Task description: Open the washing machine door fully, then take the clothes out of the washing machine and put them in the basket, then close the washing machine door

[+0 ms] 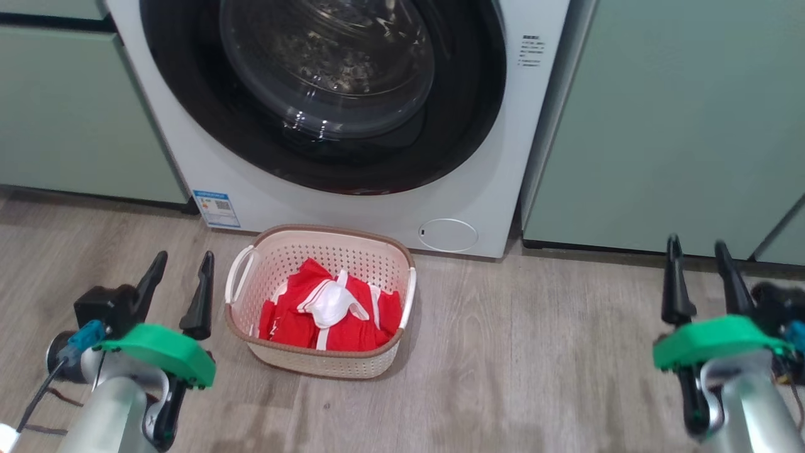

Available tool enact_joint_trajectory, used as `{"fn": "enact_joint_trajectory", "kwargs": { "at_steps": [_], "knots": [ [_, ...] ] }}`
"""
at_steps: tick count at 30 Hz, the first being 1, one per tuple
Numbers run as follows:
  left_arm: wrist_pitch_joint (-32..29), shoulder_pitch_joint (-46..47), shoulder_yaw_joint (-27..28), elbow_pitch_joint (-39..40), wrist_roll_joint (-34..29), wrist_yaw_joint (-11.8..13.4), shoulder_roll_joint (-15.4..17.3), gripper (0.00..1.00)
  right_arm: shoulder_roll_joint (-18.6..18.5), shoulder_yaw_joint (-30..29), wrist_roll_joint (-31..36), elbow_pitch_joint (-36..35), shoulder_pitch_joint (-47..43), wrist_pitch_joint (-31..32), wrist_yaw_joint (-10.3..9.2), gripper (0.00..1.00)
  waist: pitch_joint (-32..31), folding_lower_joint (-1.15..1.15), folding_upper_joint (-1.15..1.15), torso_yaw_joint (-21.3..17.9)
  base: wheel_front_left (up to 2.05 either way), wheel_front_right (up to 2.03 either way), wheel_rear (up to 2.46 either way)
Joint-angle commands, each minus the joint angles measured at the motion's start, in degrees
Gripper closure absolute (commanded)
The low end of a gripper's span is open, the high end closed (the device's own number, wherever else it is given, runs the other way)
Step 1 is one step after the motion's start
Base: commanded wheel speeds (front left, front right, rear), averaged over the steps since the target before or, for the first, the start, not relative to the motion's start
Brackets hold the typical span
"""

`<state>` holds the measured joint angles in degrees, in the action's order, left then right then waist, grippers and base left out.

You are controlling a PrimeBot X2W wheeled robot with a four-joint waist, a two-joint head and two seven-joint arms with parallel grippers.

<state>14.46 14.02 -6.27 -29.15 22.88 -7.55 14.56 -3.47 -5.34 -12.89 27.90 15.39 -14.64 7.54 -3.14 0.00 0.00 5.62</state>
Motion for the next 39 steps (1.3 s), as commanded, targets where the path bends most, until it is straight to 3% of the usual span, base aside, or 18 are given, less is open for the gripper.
{"fn": "enact_joint_trajectory", "kwargs": {
  "at_steps": [1, 13, 39],
  "knots": [
    [0.5, 2.1, 2.7, 1.3, -0.8, 0.1, 1.3, 0.00, 0.3, 0.7, 0.8, -3.3, 0.0, -0.4, -0.05, 0.00, -0.1, 0.00, 0.00, -0.4, 0.00, 0.00, 0.00],
    [0.5, 3.5, 3.4, -2.3, -2.5, 0.1, -0.3, 0.00, 0.6, 0.5, 1.6, -12.7, -8.7, -0.4, -0.05, 0.00, -0.6, 0.00, 0.00, -0.8, 0.00, 0.00, 0.00],
    [0.5, 4.1, 2.2, -2.6, -2.6, 0.1, -1.0, 0.00, 0.6, 0.2, 0.9, -10.9, -10.0, -0.4, -0.05, 0.00, -0.2, 0.00, 0.00, -1.2, 0.00, 0.00, 0.00]
  ]
}}
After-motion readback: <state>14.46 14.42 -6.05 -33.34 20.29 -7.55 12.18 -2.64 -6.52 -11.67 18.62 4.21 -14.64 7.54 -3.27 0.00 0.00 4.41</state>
